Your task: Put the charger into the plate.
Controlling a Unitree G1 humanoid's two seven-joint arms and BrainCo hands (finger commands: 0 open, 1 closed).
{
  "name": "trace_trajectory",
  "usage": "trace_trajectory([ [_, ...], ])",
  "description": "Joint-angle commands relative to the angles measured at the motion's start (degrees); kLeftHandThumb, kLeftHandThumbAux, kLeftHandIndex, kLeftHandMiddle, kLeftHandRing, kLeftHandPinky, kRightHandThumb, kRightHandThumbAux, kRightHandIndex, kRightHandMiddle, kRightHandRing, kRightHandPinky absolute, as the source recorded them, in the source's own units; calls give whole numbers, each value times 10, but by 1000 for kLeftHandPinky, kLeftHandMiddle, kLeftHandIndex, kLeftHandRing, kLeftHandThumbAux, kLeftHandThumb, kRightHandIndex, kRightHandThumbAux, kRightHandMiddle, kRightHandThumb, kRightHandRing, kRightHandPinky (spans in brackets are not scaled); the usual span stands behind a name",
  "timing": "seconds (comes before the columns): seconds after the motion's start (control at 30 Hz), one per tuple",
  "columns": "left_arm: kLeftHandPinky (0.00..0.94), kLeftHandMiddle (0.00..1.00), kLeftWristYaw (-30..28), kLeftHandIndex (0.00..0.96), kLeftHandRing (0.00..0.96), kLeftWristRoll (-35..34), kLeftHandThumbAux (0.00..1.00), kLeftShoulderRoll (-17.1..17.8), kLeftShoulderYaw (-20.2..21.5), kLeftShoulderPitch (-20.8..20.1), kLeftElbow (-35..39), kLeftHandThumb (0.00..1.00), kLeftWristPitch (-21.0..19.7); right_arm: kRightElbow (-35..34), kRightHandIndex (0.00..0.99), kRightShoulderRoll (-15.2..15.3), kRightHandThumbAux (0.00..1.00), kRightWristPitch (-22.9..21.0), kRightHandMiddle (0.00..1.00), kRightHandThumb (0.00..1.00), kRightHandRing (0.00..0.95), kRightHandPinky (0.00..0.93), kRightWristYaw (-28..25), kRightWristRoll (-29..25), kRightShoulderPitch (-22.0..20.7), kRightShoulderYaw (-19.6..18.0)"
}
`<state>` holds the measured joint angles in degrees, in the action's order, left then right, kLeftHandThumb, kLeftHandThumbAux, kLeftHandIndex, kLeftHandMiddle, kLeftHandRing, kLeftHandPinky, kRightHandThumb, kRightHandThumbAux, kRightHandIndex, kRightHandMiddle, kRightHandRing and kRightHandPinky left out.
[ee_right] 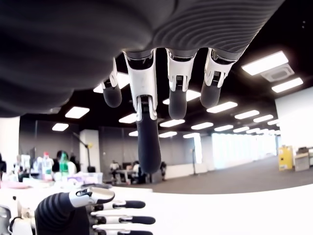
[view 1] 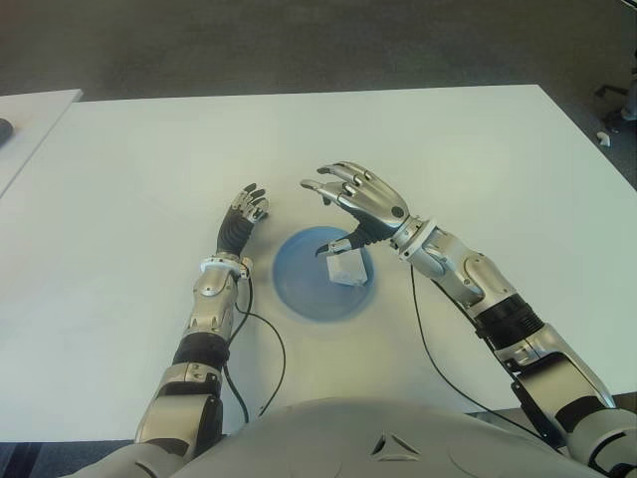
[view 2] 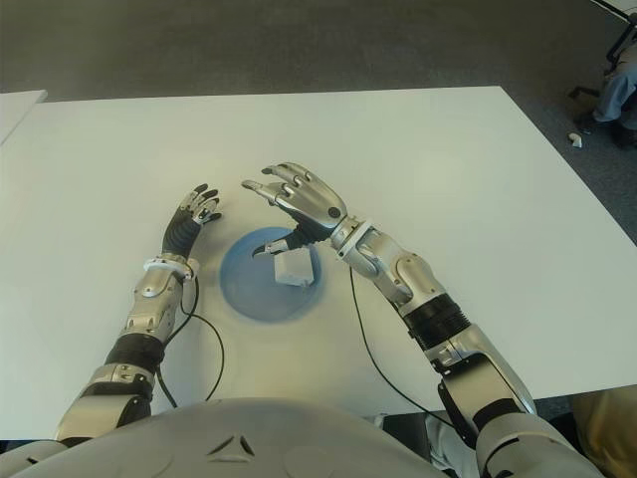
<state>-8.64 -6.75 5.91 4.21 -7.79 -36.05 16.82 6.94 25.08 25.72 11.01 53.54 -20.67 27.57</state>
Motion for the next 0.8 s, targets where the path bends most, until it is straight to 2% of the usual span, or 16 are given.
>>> trace_trajectory([
  [0.03,155,164,-8,143,143,10,518,-9,-8,49,-64,0,-57,7,0,1,125,5,0,374,0,0,2,-6,-4,-6],
  [0.5,137,158,-14,147,130,14,509,-3,-10,44,-86,0,-33,16,0,-5,122,6,0,388,0,0,11,-20,-6,-20],
  [0.8,138,163,-14,137,134,11,511,-3,-7,43,-90,0,-27,30,0,-33,137,-29,0,342,0,0,20,-60,7,-52],
])
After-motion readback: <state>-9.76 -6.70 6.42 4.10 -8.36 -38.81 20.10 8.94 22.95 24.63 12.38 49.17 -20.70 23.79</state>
